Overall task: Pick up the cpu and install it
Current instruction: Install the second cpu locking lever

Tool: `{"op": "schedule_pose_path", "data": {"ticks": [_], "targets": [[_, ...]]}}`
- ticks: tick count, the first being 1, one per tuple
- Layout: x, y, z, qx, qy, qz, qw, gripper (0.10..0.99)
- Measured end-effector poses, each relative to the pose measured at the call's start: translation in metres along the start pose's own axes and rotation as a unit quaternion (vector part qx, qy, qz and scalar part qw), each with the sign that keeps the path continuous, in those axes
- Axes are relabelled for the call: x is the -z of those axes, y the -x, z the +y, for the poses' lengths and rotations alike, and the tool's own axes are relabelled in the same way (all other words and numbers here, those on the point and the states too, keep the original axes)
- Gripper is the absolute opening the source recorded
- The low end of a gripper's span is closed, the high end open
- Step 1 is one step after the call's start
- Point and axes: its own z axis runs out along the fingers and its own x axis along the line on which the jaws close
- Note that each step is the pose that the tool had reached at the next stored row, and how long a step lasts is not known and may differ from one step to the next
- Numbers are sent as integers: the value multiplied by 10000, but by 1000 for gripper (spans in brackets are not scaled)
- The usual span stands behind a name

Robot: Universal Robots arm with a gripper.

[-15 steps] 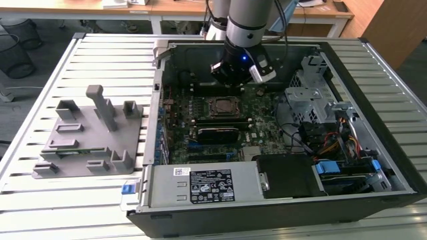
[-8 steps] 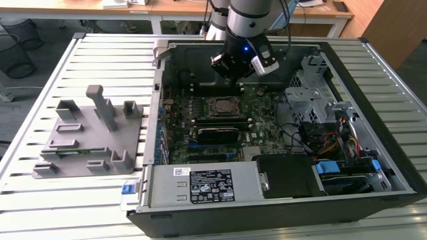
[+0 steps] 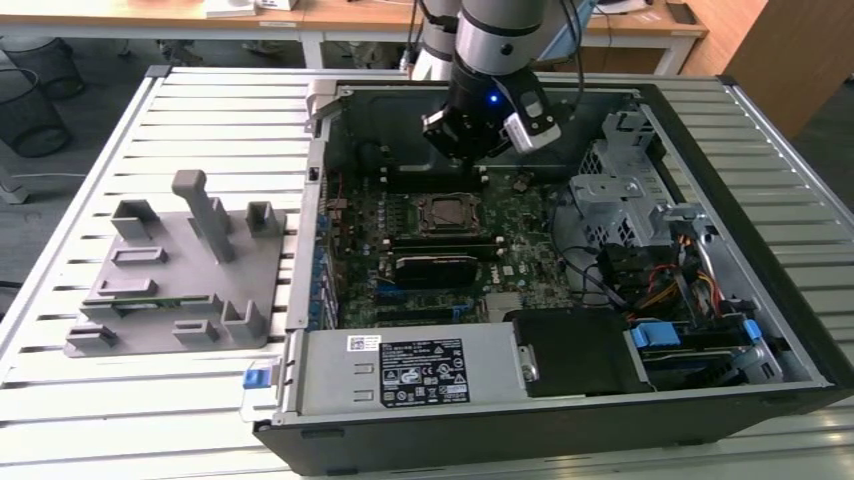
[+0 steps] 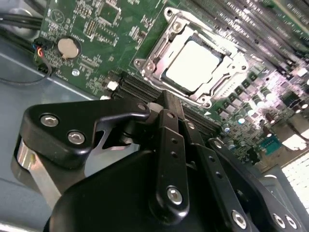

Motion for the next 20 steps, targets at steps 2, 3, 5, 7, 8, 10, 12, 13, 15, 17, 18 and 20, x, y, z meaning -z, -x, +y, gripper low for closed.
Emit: {"op": "schedule_pose_path", "data": {"ticks": [2, 3, 5, 7, 8, 10, 12, 13, 15, 17, 18, 20], "targets": [[3, -2, -44, -1, -6, 0, 10000, 106], [5, -2, -67, 0, -5, 0, 10000, 106], [9, -3, -100, 0, -7, 0, 10000, 106], [11, -4, -114, 0, -8, 0, 10000, 106], [12, -4, -114, -1, -8, 0, 10000, 106], [30, -5, -114, -1, -9, 0, 10000, 106], [65, -5, -110, 0, -8, 0, 10000, 106], [86, -5, -108, 0, -9, 0, 10000, 106], [133, -6, -103, -1, -10, 1, 10000, 106], [162, -7, -100, -1, -14, 3, 10000, 106], [162, -7, -100, -1, -17, 3, 10000, 106], [164, -7, -109, -1, -19, 3, 10000, 106]]}}
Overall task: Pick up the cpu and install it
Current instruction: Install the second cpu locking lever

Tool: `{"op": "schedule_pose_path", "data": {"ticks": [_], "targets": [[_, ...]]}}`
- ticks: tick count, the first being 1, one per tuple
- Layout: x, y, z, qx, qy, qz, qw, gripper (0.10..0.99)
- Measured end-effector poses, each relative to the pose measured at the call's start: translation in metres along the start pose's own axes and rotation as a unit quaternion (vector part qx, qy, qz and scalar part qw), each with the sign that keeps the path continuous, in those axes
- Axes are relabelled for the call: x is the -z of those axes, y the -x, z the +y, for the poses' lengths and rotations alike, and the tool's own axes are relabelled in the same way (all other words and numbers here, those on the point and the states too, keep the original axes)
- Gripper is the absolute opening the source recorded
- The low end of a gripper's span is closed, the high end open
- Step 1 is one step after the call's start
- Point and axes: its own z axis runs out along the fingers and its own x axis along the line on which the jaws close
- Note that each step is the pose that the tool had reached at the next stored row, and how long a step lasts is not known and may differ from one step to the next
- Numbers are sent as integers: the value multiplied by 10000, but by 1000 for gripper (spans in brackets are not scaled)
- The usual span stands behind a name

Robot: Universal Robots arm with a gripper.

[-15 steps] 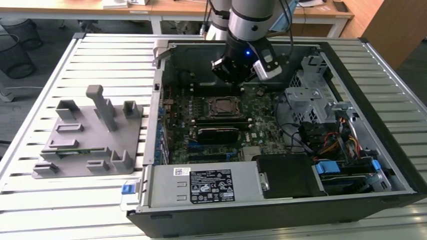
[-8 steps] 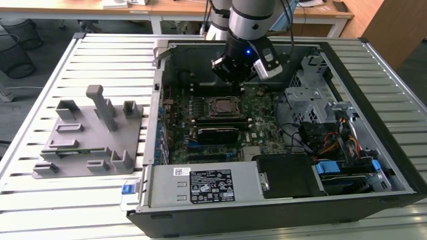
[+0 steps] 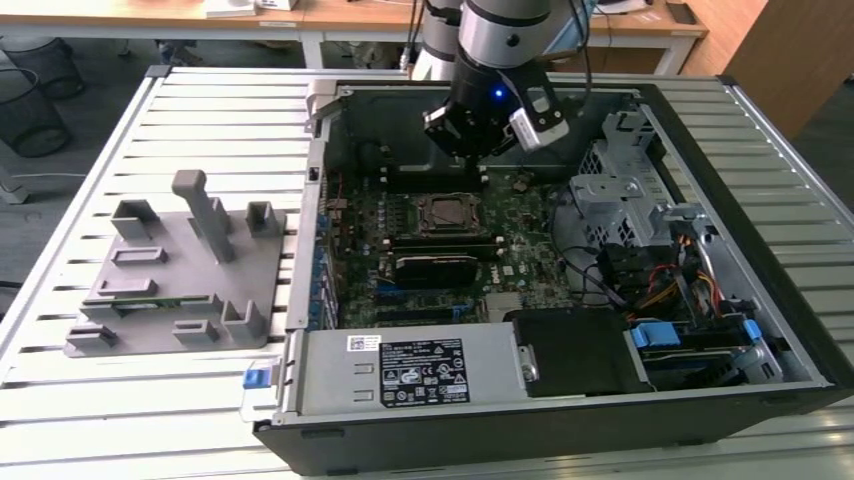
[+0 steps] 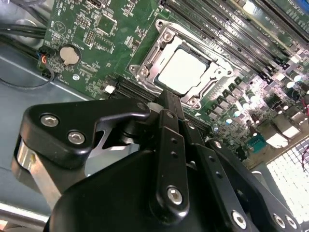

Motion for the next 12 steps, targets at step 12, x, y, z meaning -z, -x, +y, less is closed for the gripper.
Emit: {"op": "schedule_pose_path", "data": {"ticks": [12], "targets": [[17, -6, -158, -2, -2, 0, 10000, 106]]}}
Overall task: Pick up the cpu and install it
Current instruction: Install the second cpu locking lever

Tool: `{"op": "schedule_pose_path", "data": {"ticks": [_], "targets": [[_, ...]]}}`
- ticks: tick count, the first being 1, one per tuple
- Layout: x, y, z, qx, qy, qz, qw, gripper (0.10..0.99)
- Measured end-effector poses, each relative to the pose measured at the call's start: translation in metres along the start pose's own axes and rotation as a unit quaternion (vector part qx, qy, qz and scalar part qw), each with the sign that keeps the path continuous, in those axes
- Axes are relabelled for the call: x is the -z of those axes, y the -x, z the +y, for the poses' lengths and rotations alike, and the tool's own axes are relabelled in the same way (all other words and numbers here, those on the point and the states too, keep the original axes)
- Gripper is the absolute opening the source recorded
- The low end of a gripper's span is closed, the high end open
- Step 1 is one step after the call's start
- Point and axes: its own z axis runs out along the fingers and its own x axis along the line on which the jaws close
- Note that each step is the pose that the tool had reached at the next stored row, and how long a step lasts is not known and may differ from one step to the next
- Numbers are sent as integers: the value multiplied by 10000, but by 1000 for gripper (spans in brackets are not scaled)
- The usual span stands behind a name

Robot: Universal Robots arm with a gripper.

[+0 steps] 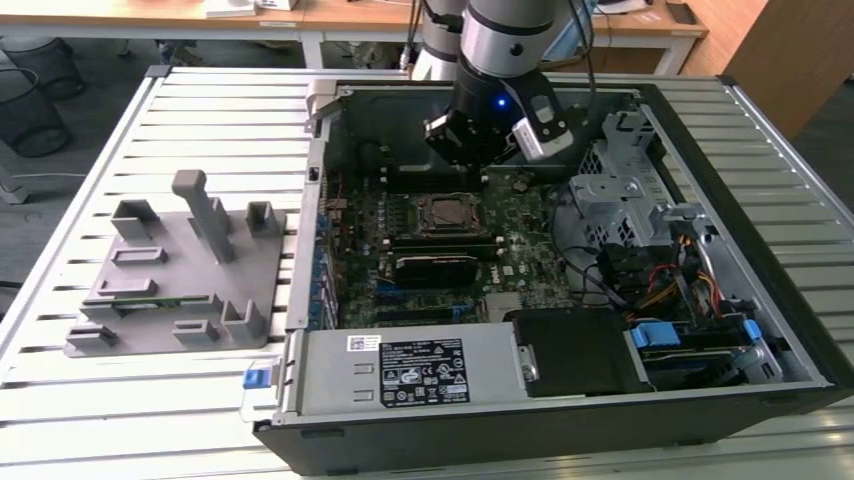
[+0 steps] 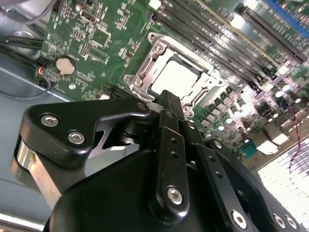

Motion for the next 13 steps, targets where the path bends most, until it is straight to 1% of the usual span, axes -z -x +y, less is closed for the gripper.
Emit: {"op": "schedule_pose_path", "data": {"ticks": [2, 4, 5, 7, 8, 9, 13], "targets": [[3, -1, -27, -1, 1, 1, 10000, 106], [3, 2, -35, -3, 2, 23, 10000, 106], [3, 8, -35, -7, 3, 57, 10000, 106], [4, 19, -37, -16, 5, 147, 9999, 106], [4, 21, -38, -20, 7, 183, 9998, 106], [4, 22, -40, -22, 7, 199, 9998, 106], [-1, 22, -65, -22, 7, 206, 9998, 106]]}}
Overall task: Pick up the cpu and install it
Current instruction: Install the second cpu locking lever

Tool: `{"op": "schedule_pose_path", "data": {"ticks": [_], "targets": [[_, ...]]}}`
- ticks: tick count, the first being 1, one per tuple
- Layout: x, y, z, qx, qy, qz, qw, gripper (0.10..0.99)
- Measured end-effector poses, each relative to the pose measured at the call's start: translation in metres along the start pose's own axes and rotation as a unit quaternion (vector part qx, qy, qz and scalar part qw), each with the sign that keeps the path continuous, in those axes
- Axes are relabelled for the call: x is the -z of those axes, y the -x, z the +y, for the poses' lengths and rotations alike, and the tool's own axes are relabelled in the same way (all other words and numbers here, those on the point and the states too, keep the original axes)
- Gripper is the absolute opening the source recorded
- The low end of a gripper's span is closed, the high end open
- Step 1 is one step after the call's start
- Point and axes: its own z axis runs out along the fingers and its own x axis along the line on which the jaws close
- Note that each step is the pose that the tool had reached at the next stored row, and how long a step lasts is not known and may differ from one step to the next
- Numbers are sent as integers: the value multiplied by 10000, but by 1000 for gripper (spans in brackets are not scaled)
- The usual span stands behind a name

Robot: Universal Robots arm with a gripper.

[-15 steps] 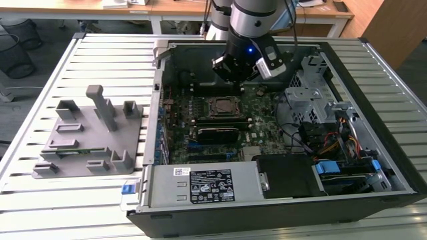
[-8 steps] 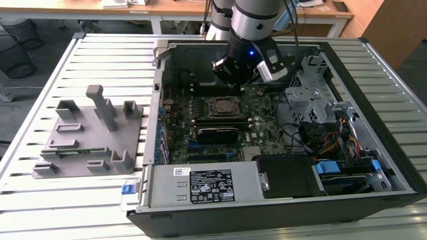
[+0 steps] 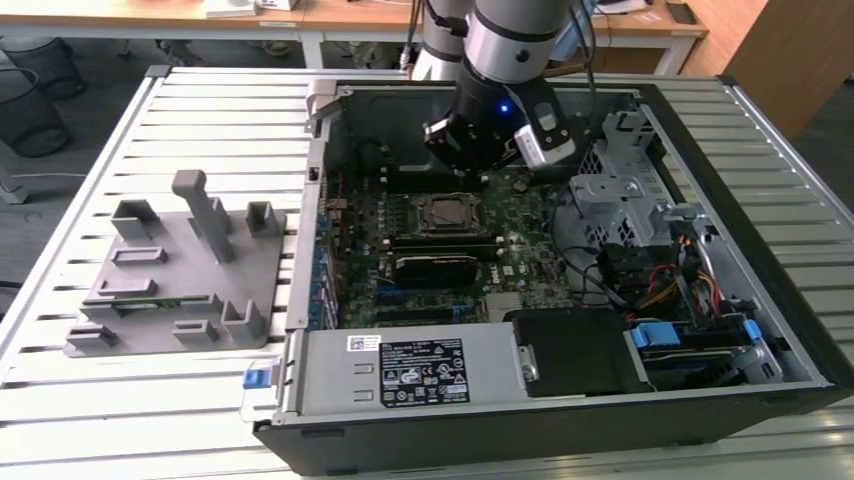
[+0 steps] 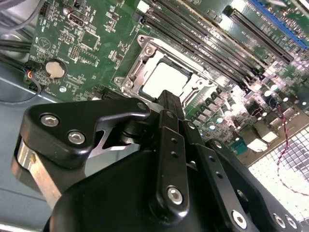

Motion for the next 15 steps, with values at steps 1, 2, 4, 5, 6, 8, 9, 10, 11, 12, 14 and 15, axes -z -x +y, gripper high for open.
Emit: {"op": "schedule_pose_path", "data": {"ticks": [1, 2, 4, 5, 6, 8, 9, 10, 11, 12, 14, 15], "targets": [[-1, 0, -7, 0, -1, 1, 10000, 106], [-2, 0, -14, 0, -4, 1, 10000, 106], [-7, -1, -27, -2, -14, 1, 10000, 106], [-12, 0, -30, -2, -20, 0, 10000, 106], [-22, 0, -34, -2, -25, 1, 10000, 106], [-47, 0, -45, 9, -27, 4, 10000, 106], [-58, 1, -52, 35, -28, 10, 10000, 106], [-68, 1, -60, 65, -30, 20, 10000, 106], [-77, 1, -69, 92, -32, 27, 9999, 106], [-86, 1, -84, 106, -34, 30, 9999, 106], [-100, 0, -121, 109, -33, 30, 9999, 106], [-105, 0, -138, 109, -33, 30, 9999, 106]]}}
